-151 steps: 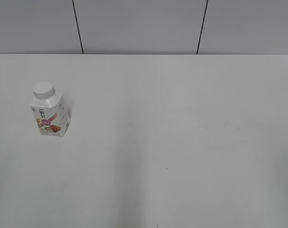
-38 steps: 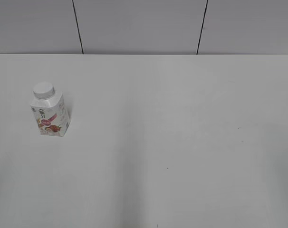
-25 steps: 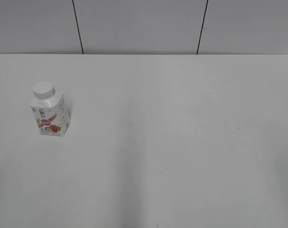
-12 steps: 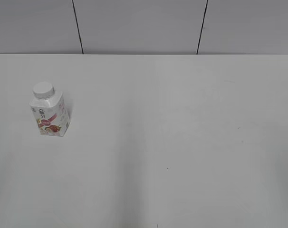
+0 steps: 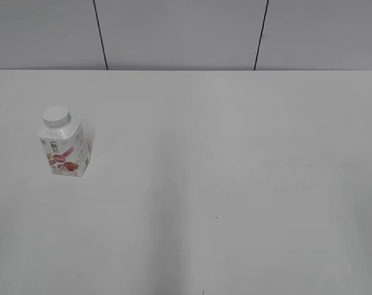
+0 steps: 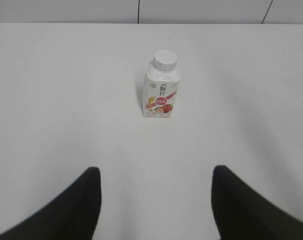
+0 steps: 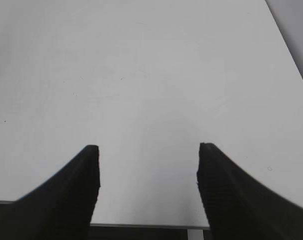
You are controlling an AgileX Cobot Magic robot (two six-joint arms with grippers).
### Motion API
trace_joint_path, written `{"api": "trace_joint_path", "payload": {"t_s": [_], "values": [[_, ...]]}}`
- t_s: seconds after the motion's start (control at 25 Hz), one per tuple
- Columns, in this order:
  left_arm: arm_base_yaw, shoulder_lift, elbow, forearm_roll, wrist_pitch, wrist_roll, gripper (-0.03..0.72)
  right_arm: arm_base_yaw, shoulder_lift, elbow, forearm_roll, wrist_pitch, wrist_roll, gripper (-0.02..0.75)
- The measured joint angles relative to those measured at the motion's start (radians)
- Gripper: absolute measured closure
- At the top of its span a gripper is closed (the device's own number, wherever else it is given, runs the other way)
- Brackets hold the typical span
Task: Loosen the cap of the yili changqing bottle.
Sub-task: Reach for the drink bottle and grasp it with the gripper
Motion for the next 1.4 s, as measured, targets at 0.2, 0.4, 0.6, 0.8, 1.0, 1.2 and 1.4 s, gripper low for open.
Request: {"api": "trace_joint_path", "payload": {"t_s": [0.2, 0.4, 0.6, 0.8, 1.0, 1.2, 1.4], "values": [[0.000, 0.000, 0.000, 0.000, 0.000, 0.000, 0.252, 0.000, 0.000, 0.000, 0.000, 0.000, 0.000, 0.246], [0.000, 0.000, 0.000, 0.000, 0.000, 0.000, 0.252, 0.000, 0.000, 0.000, 0.000, 0.000, 0.000, 0.246], [0.000, 0.000, 0.000, 0.000, 0.000, 0.000, 0.252, 0.000, 0.000, 0.000, 0.000, 0.000, 0.000, 0.246], [0.000, 0.000, 0.000, 0.000, 0.000, 0.000, 0.252, 0.000, 0.000, 0.000, 0.000, 0.000, 0.000, 0.246], [0.000, 0.000, 0.000, 0.000, 0.000, 0.000, 0.252, 0.000, 0.000, 0.000, 0.000, 0.000, 0.000, 0.246], [0.000, 0.000, 0.000, 0.000, 0.000, 0.000, 0.233, 0.000, 0.000, 0.000, 0.000, 0.000, 0.000, 0.246], [0.000, 0.000, 0.000, 0.000, 0.000, 0.000, 0.223, 0.000, 0.000, 0.000, 0.000, 0.000, 0.000, 0.246]]}}
